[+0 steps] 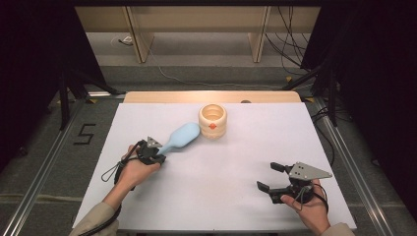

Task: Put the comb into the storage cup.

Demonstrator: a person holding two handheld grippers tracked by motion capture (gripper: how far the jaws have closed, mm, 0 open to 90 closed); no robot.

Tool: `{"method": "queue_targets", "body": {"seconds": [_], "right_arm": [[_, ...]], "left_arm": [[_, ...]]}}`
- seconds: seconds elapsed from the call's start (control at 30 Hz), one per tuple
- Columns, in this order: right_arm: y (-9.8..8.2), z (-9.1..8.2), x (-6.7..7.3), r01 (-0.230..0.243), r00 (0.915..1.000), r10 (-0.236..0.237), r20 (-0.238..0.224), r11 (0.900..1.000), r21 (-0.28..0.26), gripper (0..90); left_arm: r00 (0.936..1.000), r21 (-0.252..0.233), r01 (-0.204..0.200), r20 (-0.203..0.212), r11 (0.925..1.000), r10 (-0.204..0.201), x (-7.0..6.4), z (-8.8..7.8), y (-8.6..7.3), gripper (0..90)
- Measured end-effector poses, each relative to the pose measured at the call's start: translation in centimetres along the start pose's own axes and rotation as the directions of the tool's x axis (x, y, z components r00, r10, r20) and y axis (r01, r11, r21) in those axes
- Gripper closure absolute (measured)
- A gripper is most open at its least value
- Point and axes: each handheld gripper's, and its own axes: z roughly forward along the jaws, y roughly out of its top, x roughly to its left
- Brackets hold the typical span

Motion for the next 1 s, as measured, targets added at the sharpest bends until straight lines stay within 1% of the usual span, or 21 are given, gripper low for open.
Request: {"method": "queue_targets", "body": {"seconds": [0.03, 0.07, 0.1, 0.17, 0.2, 0.23, 0.27, 0.3, 0.33, 0.37, 0.43, 0.5, 0.53, 0.57, 0.63, 0.67, 0.77, 0.83, 0.87, 1.0], "right_arm": [[0.0, 0.0, 0.0, 0.000, 1.0000, 0.000, 0.000, 1.000, 0.000, 15.6], [0.0, 0.0, 0.0, 0.000, 1.0000, 0.000, -0.001, 1.000, -0.002, 15.6], [0.0, 0.0, 0.0, 0.000, 1.0000, 0.000, -0.001, 1.000, -0.002, 15.6], [0.0, 0.0, 0.0, 0.000, 1.0000, 0.000, -0.001, 1.000, -0.001, 15.6], [0.0, 0.0, 0.0, 0.003, 1.0000, -0.003, -0.001, 1.000, -0.001, 15.6], [0.0, 0.0, 0.0, 0.005, 1.0000, -0.005, -0.001, 1.000, -0.003, 15.6], [0.0, 0.0, 0.0, 0.006, 1.0000, -0.006, -0.002, 1.000, -0.002, 15.6], [0.0, 0.0, 0.0, 0.005, 1.0000, -0.005, -0.002, 1.000, -0.002, 15.6], [0.0, 0.0, 0.0, 0.005, 1.0000, -0.005, -0.002, 1.000, -0.001, 15.6], [0.0, 0.0, 0.0, 0.005, 1.0000, -0.005, -0.002, 1.000, -0.001, 15.6], [0.0, 0.0, 0.0, 0.005, 1.0000, -0.005, -0.002, 1.000, 0.000, 15.6], [0.0, 0.0, 0.0, 0.001, 1.0000, -0.001, -0.002, 1.000, 0.002, 15.6], [0.0, 0.0, 0.0, 0.001, 1.0000, -0.001, -0.002, 1.000, 0.002, 15.6], [0.0, 0.0, 0.0, -0.001, 1.0000, 0.001, -0.003, 1.000, 0.002, 15.6], [0.0, 0.1, 0.0, 0.000, 1.0000, 0.000, -0.003, 1.000, 0.002, 15.6], [0.0, 0.1, 0.0, 0.000, 1.0000, 0.000, -0.003, 1.000, 0.002, 15.6], [-0.1, 0.0, -0.1, -0.007, 1.0000, 0.007, -0.002, 1.000, 0.001, 15.6], [-0.1, 0.0, -0.1, -0.012, 0.9999, 0.012, 0.001, 1.000, 0.002, 15.7], [-0.1, 0.1, -0.1, -0.014, 0.9999, 0.014, 0.000, 1.000, 0.002, 15.6], [-0.1, 0.1, -0.1, -0.015, 0.9999, 0.015, 0.001, 1.000, 0.003, 15.6]], "left_arm": [[0.9999, -0.008, -0.007, 0.011, 0.9999, 0.007, 0.0, -0.2, 0.0, 77.1], [0.9997, -0.020, -0.007, 0.021, 0.9998, 0.007, -0.1, -0.5, -0.1, 68.5], [0.9994, -0.036, -0.014, 0.032, 0.9993, 0.015, -0.1, -0.7, -0.1, 68.5], [0.9981, -0.071, -0.019, 0.057, 0.9973, 0.023, -0.3, -1.3, -0.1, 57.9], [0.9979, -0.088, -0.011, 0.063, 0.9961, 0.017, -0.4, -1.6, 0.0, 52.8], [0.9977, -0.100, -0.016, 0.064, 0.9949, 0.023, -0.4, -2.0, 0.1, 48.1], [0.9976, -0.106, -0.028, 0.060, 0.9939, 0.035, -0.5, -2.3, 0.2, 42.0], [0.9972, -0.102, -0.048, 0.052, 0.9937, 0.053, -0.6, -2.6, 0.3, 38.2], [0.9965, -0.102, -0.070, 0.038, 0.9923, 0.074, -0.7, -2.8, 0.3, 28.9], [0.9953, -0.099, -0.089, 0.029, 0.9910, 0.093, -0.8, -2.9, 0.4, 28.9], [0.9900, -0.086, -0.140, 0.005, 0.9864, 0.141, -0.9, -3.1, 0.5, 17.8], [0.9858, -0.074, -0.168, -0.014, 0.9830, 0.168, -0.8, -3.0, 0.5, 10.8], [0.9842, -0.074, -0.177, -0.024, 0.9815, 0.175, -0.8, -3.0, 0.5, 10.8], [0.9827, -0.075, -0.185, -0.031, 0.9799, 0.183, -0.7, -2.9, 0.4, 8.5], [0.9825, -0.070, -0.184, -0.039, 0.9804, 0.182, -0.6, -2.8, 0.5, 5.0], [0.9820, -0.069, -0.187, -0.040, 0.9799, 0.184, -0.5, -2.8, 0.5, 5.0], [0.9825, -0.068, -0.185, -0.037, 0.9804, 0.183, -0.2, -2.7, 0.8, 3.1], [0.9797, -0.051, -0.199, -0.034, 0.9787, 0.197, 0.1, -2.6, 1.1, 1.8], [0.9794, -0.044, -0.201, -0.032, 0.9786, 0.200, 0.3, -2.5, 1.3, 1.5], [0.9799, -0.027, -0.199, -0.022, 0.9796, 0.198, 1.0, -2.2, 2.1, 1.5]]}}
